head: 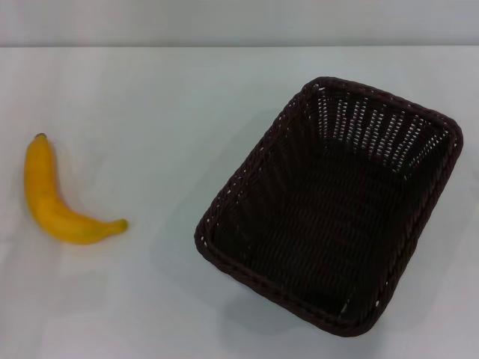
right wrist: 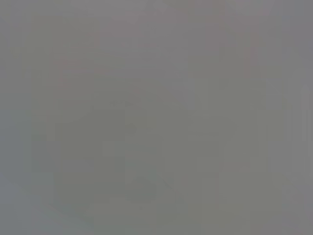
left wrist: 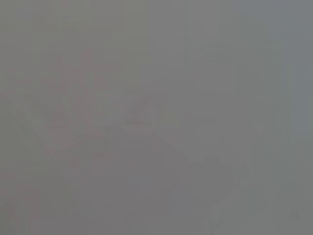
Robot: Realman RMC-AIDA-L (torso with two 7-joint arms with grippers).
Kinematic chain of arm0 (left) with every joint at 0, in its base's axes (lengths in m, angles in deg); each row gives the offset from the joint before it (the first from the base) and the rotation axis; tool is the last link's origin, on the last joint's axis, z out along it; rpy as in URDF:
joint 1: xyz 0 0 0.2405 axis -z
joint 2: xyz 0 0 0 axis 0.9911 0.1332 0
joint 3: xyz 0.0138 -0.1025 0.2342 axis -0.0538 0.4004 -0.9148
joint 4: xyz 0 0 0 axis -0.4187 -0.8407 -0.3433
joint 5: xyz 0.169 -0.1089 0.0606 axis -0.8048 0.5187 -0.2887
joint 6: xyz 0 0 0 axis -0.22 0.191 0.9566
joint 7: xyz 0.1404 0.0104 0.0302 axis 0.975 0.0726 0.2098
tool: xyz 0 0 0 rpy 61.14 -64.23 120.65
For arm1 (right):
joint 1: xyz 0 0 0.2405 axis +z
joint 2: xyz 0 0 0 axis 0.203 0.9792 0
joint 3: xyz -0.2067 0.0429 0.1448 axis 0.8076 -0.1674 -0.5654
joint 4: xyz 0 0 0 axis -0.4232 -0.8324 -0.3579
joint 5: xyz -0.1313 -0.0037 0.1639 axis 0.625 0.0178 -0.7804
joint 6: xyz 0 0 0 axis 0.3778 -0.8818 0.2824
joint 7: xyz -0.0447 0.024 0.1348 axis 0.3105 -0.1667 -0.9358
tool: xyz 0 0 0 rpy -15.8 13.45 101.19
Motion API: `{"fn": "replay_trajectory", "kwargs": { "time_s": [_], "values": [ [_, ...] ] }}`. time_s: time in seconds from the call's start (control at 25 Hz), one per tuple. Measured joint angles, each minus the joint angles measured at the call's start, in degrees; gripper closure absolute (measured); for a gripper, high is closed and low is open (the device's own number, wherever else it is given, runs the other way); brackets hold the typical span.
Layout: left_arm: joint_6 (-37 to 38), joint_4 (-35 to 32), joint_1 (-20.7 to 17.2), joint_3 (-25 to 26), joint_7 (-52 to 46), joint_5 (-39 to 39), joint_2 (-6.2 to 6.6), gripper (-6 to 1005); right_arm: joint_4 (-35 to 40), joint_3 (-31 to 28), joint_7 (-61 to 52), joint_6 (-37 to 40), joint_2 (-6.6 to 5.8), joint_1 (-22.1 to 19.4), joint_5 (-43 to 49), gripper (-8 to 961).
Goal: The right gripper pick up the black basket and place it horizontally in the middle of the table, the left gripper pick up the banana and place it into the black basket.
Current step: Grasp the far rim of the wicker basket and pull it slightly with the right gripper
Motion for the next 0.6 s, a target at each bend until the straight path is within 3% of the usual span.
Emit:
{"fn": "replay_trajectory", "kwargs": {
  "time_s": [0.36, 0.6],
  "values": [
    [-0.70, 0.49, 0.00, -0.07, -0.07, -0.07, -0.08, 125, 4.04, 1.36, -5.16, 0.48, -0.02, -0.02, 0.45, 96],
    [-0.71, 0.61, 0.08, -0.05, -0.62, -0.07, -0.09, 125, 15.01, 5.17, -18.72, 0.94, 0.00, 0.34, 3.21, 96]
  ]
}}
